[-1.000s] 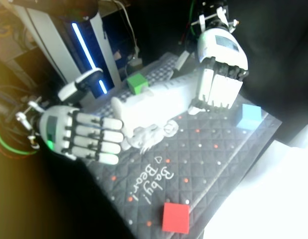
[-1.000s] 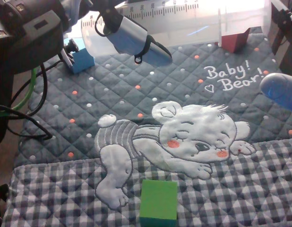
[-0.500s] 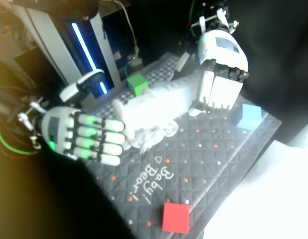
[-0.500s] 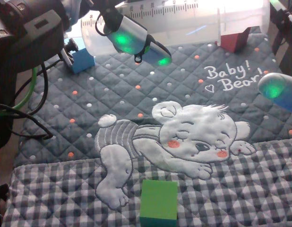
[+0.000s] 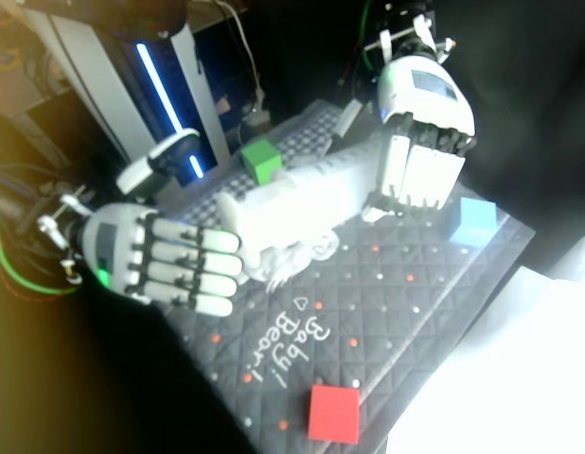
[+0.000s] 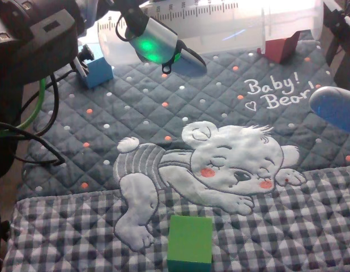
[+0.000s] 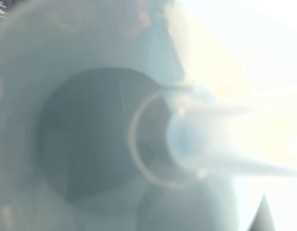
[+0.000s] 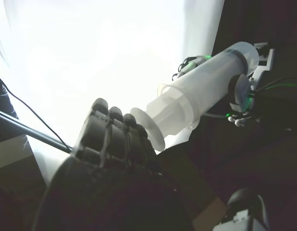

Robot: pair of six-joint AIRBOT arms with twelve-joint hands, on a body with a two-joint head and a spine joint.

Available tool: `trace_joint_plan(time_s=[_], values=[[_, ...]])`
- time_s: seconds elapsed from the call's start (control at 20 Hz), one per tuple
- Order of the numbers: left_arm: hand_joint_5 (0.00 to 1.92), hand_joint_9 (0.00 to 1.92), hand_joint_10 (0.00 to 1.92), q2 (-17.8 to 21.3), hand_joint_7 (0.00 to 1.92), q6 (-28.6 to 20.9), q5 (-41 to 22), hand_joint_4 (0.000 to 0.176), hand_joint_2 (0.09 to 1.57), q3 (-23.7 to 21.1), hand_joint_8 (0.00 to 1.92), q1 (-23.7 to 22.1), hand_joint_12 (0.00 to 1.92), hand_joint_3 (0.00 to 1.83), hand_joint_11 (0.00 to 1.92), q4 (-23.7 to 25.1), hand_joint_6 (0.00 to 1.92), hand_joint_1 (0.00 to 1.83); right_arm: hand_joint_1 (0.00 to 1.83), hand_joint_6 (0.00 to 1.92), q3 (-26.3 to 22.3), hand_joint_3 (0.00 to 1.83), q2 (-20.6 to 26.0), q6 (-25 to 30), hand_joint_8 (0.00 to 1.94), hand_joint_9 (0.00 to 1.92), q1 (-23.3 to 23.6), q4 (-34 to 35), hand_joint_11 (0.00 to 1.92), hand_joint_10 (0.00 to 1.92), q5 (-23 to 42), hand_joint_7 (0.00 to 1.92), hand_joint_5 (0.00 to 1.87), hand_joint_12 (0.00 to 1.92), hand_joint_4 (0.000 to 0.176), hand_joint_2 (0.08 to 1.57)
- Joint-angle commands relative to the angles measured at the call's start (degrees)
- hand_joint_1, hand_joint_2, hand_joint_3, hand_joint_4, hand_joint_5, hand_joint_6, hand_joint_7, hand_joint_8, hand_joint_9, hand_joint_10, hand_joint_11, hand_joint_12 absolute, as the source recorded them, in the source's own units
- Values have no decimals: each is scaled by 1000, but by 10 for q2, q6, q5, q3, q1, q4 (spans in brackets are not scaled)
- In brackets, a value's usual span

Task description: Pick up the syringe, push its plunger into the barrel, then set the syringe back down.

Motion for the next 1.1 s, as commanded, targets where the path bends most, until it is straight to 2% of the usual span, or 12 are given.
trace_joint_plan(time_s=[0.0,0.25,0.35,0.4,0.45,0.5,0.6,0.65,0.75,0.85,0.9,1.05], values=[[1085,1360,1921,-11,1335,-13,-94,176,970,-4,1921,-15,1921,376,1282,-10,1921,1360,0,0,-1,0,-6,4,0,0,9,-55,0,0,48,0,0,0,0,735],[1068,1334,1921,-14,1358,-13,-94,176,949,-4,1921,-17,1921,478,1068,-8,1921,1342,0,2,-1,0,-7,5,0,0,10,-56,0,0,47,0,4,0,0,738],[1083,1369,1921,-15,1381,-13,-94,176,912,-4,1921,-18,1921,523,1159,-8,1921,1384,0,5,-1,3,-7,5,0,0,11,-57,1,0,46,0,15,0,0,758],[1075,1346,1921,-15,1385,-13,-94,176,908,-4,1921,-18,1921,541,1010,-7,1921,1367,0,4,-1,3,-8,5,0,0,11,-57,0,0,46,0,13,0,0,757],[1084,1369,1921,-15,1393,-13,-94,176,907,-4,1921,-19,1921,556,1103,-6,1921,1371,0,2,0,9,-8,6,0,0,11,-58,0,0,46,0,9,0,0,770],[1098,1446,1921,-15,1411,-13,-94,176,882,-4,1921,-19,1921,612,1374,-6,1921,1370,0,9,0,4,-8,6,3,0,11,-58,8,0,46,7,27,3,0,762],[1085,1465,1921,-15,1396,-13,-93,175,876,-4,1921,-19,1921,633,1467,-6,1921,1373,0,6,0,0,-8,6,0,0,11,-58,0,0,46,0,23,0,0,738],[1072,1399,1921,-15,1384,-13,-92,176,874,-4,1921,-18,1921,652,1148,-6,1921,1348,0,0,0,0,-8,8,0,0,11,-57,0,0,46,0,2,0,0,744],[1071,1402,1921,-14,1374,-13,-90,176,871,-4,1921,-17,1921,648,1169,-6,1921,1344,0,0,0,0,-8,9,0,0,11,-57,5,0,46,0,2,2,0,725],[1089,1333,1921,-13,1378,-13,-90,176,871,-4,1921,-16,1921,648,792,-6,1921,1344,0,0,0,0,-6,10,0,0,11,-56,0,0,46,0,0,0,0,746],[1101,1382,1921,-13,1388,-13,-87,176,877,-4,1921,-15,1921,639,1148,-5,1921,1350,0,0,0,1,-4,12,0,0,11,-56,0,0,46,0,0,0,0,749],[1103,1441,1921,-9,1400,-13,-83,176,918,-4,1921,-13,1921,526,1319,-4,1921,1351,0,0,1,3,8,12,0,0,11,-57,0,0,45,0,0,0,0,754]])
